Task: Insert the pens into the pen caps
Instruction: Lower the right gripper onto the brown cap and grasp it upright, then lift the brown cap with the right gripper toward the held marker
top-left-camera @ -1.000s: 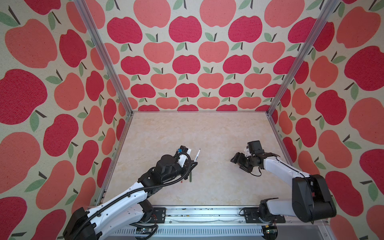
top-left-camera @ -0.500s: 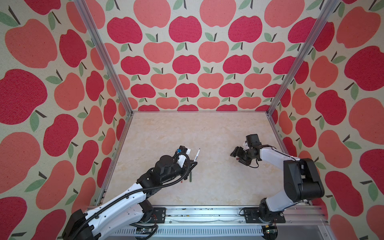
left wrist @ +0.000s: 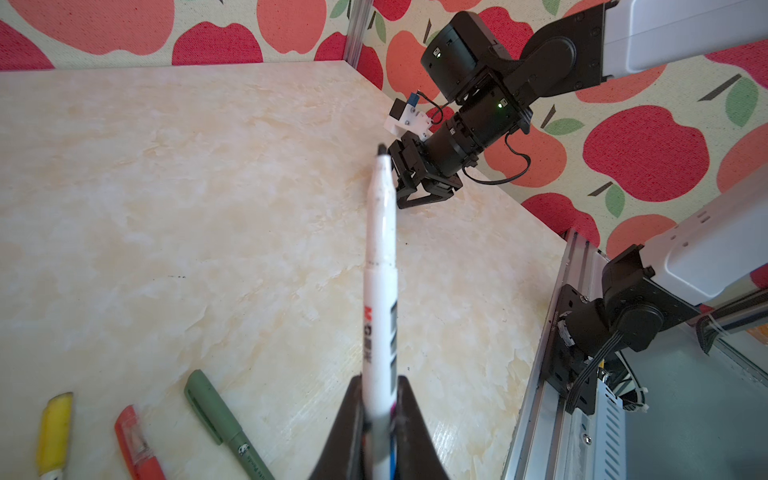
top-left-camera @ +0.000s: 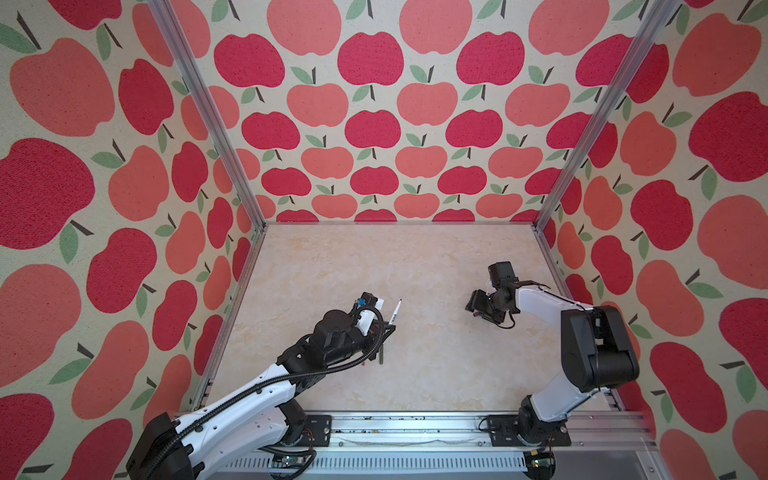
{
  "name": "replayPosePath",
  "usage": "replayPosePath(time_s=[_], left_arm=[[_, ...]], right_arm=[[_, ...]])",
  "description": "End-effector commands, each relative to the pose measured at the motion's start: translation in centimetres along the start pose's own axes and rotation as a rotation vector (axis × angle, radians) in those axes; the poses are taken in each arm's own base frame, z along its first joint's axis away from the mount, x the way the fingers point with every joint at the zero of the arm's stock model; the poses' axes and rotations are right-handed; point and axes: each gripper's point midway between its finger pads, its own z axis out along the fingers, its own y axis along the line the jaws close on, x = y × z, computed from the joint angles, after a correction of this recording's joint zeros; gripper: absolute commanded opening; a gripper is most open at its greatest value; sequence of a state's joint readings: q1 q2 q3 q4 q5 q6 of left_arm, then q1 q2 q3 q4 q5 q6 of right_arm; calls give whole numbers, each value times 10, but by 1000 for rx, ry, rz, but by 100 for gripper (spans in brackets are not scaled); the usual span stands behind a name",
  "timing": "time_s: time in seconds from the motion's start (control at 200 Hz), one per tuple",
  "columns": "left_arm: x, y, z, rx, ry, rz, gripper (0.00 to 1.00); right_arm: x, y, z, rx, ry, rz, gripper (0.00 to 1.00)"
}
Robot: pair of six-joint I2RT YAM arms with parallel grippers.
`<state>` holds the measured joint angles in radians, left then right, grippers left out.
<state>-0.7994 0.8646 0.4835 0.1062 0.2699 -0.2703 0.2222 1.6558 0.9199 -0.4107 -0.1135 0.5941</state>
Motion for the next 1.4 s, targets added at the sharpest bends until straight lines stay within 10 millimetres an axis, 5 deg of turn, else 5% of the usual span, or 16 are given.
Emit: replayPosePath(time_s=[0.0,0.26,0.71,0.89,1.396], left_arm=[[-4,-5,-2,19,-21,26,5],[-2,-4,-6,14,-25,33,6],[-7,-8,-5,30,-32,45,6],[-10,-9,-6,32,-36,47,6],[-14,-10,-13,27,-54,64,6]], right_arm=[[11,-23,17,105,64,16,65],[0,-16,22,122,80,-10,55],[15,-25,19,228,149,-141,44],[15,-23,22,223,164,-143,30],[12,-14,24,205,177,-152,10]])
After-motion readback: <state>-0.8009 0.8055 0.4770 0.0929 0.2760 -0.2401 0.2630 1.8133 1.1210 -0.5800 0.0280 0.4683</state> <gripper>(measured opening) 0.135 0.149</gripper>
